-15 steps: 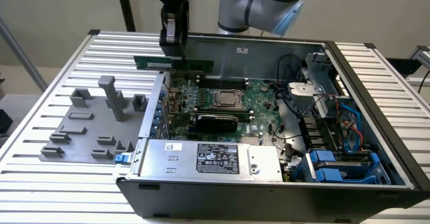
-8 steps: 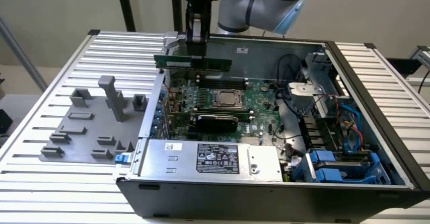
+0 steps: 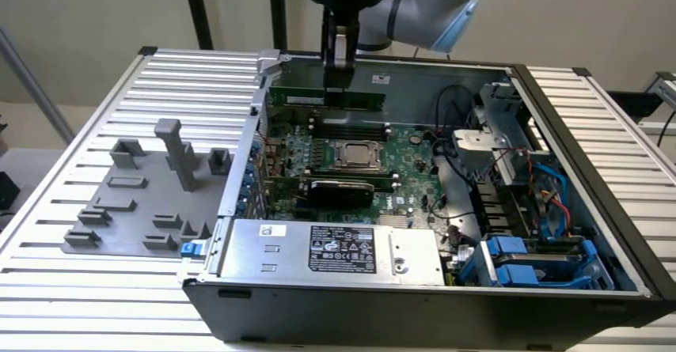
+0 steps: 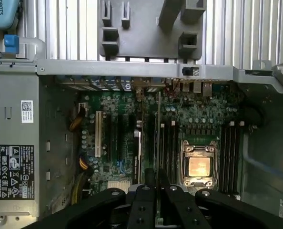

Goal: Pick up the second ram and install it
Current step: 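Pick up the second ram and move it above second insertion slot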

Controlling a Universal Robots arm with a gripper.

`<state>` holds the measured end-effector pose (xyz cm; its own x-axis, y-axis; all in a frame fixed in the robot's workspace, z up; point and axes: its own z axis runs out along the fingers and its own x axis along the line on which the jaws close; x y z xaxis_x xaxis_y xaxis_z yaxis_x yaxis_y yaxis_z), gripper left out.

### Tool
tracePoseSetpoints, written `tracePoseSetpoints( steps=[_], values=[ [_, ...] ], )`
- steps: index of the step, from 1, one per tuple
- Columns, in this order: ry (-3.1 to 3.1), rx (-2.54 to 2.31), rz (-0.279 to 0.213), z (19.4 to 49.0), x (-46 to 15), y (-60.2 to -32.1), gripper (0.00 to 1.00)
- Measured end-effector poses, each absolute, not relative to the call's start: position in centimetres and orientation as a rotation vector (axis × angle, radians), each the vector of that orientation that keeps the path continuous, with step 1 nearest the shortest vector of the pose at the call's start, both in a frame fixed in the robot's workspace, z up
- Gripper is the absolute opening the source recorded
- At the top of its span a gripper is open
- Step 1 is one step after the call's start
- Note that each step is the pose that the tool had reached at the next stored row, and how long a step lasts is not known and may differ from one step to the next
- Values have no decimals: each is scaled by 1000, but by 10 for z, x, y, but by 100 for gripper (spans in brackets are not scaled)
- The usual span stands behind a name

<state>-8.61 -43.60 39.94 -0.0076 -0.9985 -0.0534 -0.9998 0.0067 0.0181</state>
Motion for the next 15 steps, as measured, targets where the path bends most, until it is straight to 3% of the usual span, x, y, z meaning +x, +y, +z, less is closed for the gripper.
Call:
tracePoseSetpoints(
  steps=[15],
  values=[
    [2210,-2195,80,372,-62,-393,14]
  ],
)
